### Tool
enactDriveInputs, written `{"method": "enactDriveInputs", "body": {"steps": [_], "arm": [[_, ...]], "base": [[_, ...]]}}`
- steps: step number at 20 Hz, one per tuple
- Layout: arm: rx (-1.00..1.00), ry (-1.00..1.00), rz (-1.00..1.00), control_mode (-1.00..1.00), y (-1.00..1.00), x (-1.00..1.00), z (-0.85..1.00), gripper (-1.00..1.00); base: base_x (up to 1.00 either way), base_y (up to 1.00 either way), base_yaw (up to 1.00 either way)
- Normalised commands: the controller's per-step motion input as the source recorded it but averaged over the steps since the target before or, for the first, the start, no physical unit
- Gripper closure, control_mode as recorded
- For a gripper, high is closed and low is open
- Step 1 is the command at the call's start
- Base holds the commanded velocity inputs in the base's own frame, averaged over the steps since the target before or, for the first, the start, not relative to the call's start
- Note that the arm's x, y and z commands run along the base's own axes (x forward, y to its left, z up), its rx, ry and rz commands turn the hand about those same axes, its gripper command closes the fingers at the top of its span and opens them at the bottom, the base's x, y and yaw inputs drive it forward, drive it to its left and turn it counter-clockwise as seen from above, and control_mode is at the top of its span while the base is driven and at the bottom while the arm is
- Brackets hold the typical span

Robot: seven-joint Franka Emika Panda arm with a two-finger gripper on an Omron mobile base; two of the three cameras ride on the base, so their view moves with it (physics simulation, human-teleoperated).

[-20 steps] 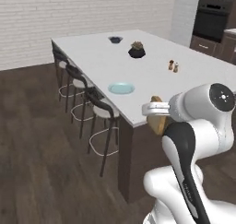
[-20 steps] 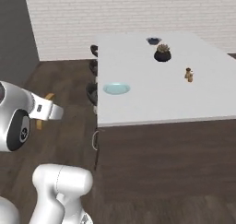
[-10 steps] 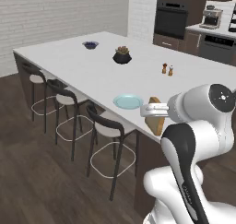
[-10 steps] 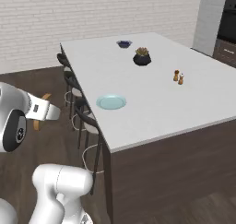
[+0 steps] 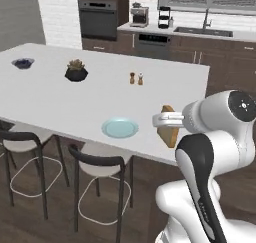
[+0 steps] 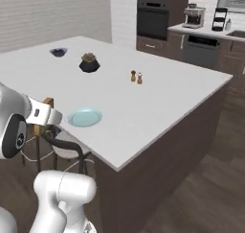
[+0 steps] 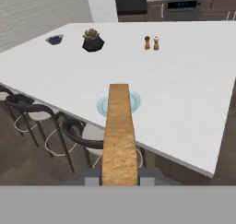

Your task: Start the toaster. Once the lever pops up, take the bread to the plate on the dining counter.

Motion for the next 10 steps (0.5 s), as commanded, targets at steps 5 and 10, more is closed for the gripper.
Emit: {"method": "enactDriveInputs", "body": {"steps": [5, 10], "arm": [[0.0, 0.0, 0.0, 1.0, 0.0, 0.0, 0.0, 1.0], [0.0, 0.0, 0.0, 1.0, 0.0, 0.0, 0.0, 1.0]], "base": [[0.03, 0.73, -0.74], [-0.17, 0.84, -0.65]]}}
